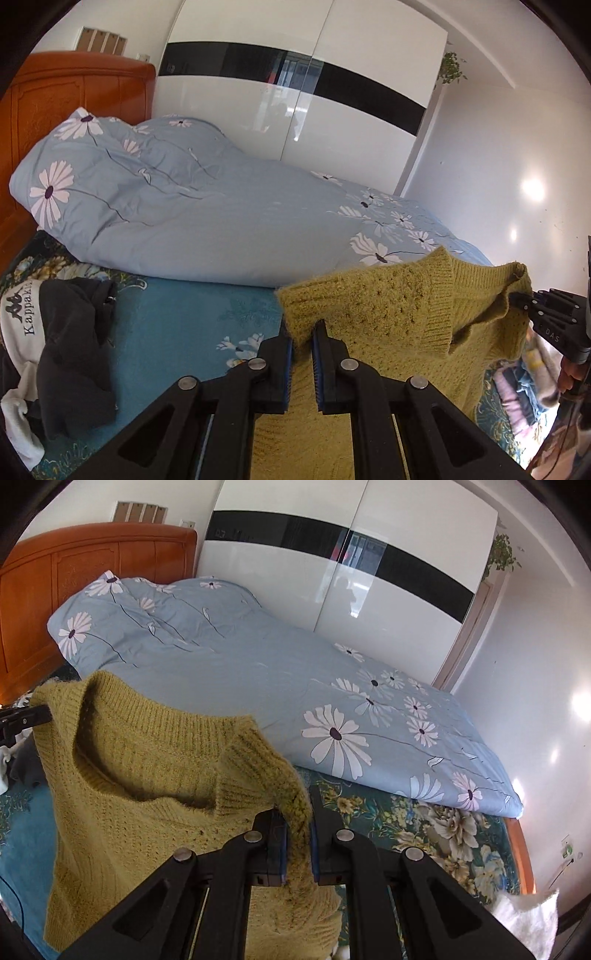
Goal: Fold clothes
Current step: 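Lower the sweater flat onto the blanket with both grippers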
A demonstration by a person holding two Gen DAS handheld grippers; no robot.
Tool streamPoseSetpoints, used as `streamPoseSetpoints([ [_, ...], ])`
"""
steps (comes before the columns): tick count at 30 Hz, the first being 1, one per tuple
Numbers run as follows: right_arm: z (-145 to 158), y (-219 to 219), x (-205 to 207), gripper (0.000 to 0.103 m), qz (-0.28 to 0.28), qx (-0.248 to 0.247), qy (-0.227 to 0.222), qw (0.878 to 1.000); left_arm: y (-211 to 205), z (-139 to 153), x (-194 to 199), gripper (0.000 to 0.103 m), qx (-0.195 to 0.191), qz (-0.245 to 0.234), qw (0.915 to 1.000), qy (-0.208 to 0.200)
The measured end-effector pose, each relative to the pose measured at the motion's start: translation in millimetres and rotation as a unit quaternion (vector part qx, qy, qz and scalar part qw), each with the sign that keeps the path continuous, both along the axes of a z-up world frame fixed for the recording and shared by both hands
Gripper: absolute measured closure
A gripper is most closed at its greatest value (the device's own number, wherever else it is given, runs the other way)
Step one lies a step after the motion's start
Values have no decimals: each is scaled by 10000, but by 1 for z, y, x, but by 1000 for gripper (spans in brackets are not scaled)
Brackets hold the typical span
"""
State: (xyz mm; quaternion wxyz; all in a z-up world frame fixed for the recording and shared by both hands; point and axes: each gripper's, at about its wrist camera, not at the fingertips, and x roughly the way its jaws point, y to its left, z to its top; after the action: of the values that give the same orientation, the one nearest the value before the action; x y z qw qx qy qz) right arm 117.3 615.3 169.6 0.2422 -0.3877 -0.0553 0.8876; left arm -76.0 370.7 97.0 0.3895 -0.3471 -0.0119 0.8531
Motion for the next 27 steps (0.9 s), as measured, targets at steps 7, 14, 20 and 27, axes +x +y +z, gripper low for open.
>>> streamPoseSetpoints([
  [7,-98,53,-86,94,-209,-462,-586,9970,48,-95,-73,93,-436,199,9973,-550],
  [14,-180,90,-138,93,-281,-773,-1160,9898,83,-172,-117,93,-750,259,9916,-1025],
  [20,-223,111,-157,93,-256,-1036,-1466,9834,110,-210,-127,93,-1264,155,9848,-1180],
  [27,-223,116,-150,66,-227,-919,-1498,9842,110,-217,-123,93,-1162,13,9836,-1376],
])
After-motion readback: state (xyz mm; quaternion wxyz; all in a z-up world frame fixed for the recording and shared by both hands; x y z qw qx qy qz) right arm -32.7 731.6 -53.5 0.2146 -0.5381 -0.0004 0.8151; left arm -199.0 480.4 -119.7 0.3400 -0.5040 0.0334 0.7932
